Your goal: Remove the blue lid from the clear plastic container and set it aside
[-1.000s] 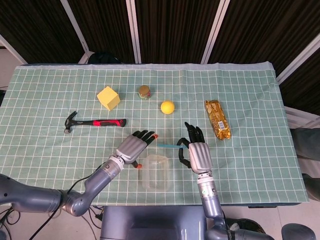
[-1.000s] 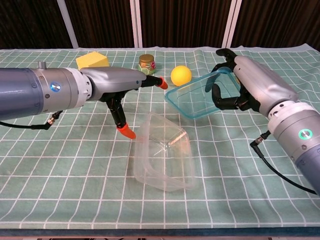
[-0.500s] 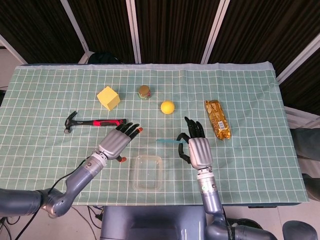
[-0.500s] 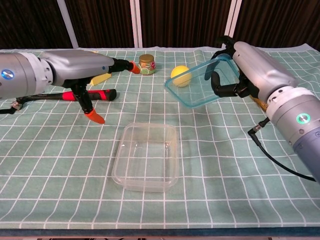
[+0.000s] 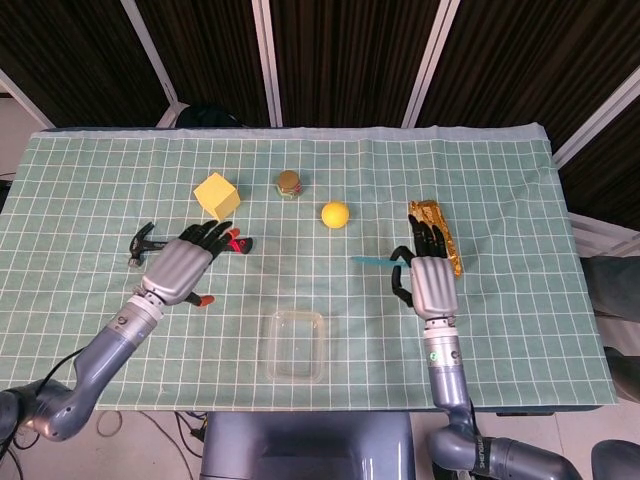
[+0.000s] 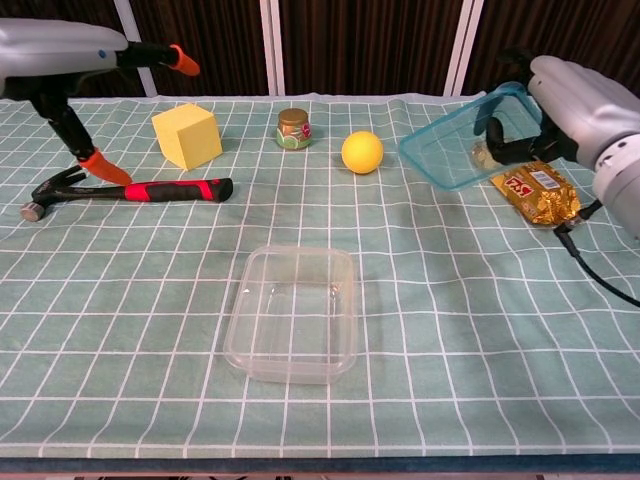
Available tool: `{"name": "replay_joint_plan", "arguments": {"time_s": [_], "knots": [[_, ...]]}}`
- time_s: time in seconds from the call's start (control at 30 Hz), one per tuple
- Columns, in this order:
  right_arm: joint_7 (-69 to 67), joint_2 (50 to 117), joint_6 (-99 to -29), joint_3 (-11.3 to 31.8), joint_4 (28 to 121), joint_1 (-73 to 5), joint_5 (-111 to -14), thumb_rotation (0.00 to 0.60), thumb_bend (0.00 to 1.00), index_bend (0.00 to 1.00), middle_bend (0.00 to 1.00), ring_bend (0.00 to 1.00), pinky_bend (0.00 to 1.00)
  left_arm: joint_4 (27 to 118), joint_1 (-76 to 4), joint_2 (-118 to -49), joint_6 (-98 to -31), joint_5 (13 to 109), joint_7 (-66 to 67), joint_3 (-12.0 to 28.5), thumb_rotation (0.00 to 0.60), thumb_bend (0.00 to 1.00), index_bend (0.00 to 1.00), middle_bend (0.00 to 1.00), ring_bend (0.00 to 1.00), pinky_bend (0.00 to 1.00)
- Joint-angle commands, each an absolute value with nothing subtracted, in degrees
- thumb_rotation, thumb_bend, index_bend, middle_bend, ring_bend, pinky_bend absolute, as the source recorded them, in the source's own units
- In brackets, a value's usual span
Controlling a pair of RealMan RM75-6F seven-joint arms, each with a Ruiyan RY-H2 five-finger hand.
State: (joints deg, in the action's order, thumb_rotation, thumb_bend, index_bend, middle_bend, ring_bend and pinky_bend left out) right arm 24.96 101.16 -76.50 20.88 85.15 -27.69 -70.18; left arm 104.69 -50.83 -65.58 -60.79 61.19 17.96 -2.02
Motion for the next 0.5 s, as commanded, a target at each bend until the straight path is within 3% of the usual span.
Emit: {"name": "replay_joint_plan", "arguments": {"time_s": [0.03,0.2,0.3,0.5], "knots": [[27.1,98.4,-76.2,21.0,85.5,-26.4,-67.8,0.6,0.57,0.23,0.0,0.0,0.0,106.9,-47.6,-63.0,-64.0,62.9,16.2,-2.6,0.6,0.0,0.0,0.0,0.0,0.13],[29.2,94.6,-76.1,20.0,86.2,-24.3,-65.0,0.6,0.43,0.0,0.0,0.0,0.0,108.3,-42.2,-60.7,-68.9,66.4,13.3,-4.4,0.6,0.0,0.0,0.0,0.0,0.13],[30.5,92.7,-76.4,19.6,87.3,-23.0,-63.0,0.6,0.38,0.0,0.0,0.0,0.0,108.5,-39.1,-59.5,-71.3,68.8,11.3,-5.8,0.6,0.0,0.0,0.0,0.0,0.13],[30.2,88.3,-78.1,18.1,91.7,-20.1,-62.7,0.6,0.36,0.0,0.0,0.0,0.0,107.6,-33.3,-57.3,-76.3,73.5,7.5,-8.2,0.6,0.0,0.0,0.0,0.0,0.12]]}}
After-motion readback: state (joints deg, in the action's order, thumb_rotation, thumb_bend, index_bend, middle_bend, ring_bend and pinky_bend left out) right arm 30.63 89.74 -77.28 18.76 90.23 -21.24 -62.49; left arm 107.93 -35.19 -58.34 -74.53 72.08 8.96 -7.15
